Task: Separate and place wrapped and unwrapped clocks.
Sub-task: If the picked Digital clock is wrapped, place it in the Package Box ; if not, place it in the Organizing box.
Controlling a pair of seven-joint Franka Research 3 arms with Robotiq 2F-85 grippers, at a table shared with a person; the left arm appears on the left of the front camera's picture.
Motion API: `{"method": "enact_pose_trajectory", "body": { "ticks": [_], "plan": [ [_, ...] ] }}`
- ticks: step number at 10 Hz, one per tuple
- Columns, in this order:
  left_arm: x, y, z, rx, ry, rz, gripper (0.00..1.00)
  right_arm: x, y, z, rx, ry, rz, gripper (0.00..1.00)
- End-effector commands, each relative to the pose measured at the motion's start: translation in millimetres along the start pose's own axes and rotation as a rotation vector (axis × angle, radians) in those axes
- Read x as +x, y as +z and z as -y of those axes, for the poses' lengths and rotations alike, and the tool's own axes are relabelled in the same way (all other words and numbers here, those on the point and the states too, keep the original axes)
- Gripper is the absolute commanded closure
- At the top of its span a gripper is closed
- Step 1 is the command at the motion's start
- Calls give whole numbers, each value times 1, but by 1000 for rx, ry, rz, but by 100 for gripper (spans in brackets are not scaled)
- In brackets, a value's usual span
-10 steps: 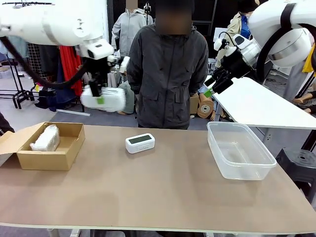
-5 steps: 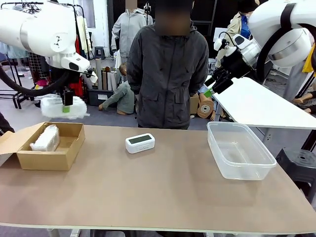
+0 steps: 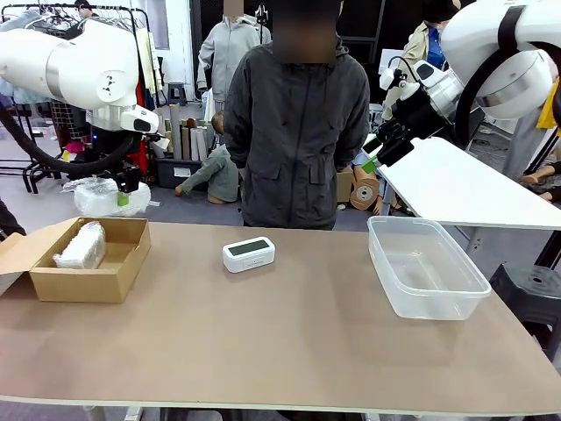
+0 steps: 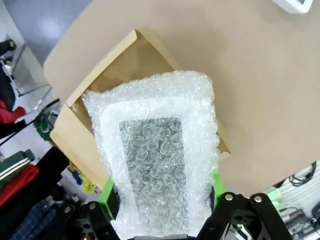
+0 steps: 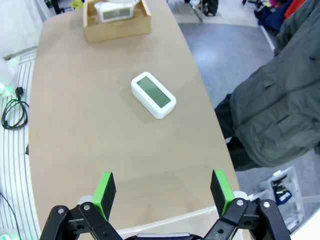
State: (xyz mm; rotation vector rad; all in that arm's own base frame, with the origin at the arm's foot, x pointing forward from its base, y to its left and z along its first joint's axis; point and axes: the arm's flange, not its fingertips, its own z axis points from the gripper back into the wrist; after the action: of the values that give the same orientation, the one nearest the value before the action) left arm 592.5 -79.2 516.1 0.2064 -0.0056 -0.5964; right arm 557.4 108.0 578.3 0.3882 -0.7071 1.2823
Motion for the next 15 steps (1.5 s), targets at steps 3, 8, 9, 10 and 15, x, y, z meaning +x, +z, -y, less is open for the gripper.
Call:
{"method": "enact_pose_trajectory", "body": {
  "ticks": [3, 8, 9, 10, 15],
  "plan": [
    [0, -1, 1, 0, -5, -5, 100, 1, 1, -1, -6, 3, -4, 0],
    [13, -61, 5, 5, 507, -143, 100, 1, 1, -1, -6, 3, -4, 0],
    [11, -70, 3, 37, 532, -138, 100, 1, 1, -1, -6, 3, -4, 0],
    [9, -80, 3, 51, 526, -131, 100, 1, 1, -1, -6, 3, -4, 0],
    [5, -111, 0, 81, 459, -14, 100, 1, 1, -1, -6, 3, -4, 0]
  ]
}}
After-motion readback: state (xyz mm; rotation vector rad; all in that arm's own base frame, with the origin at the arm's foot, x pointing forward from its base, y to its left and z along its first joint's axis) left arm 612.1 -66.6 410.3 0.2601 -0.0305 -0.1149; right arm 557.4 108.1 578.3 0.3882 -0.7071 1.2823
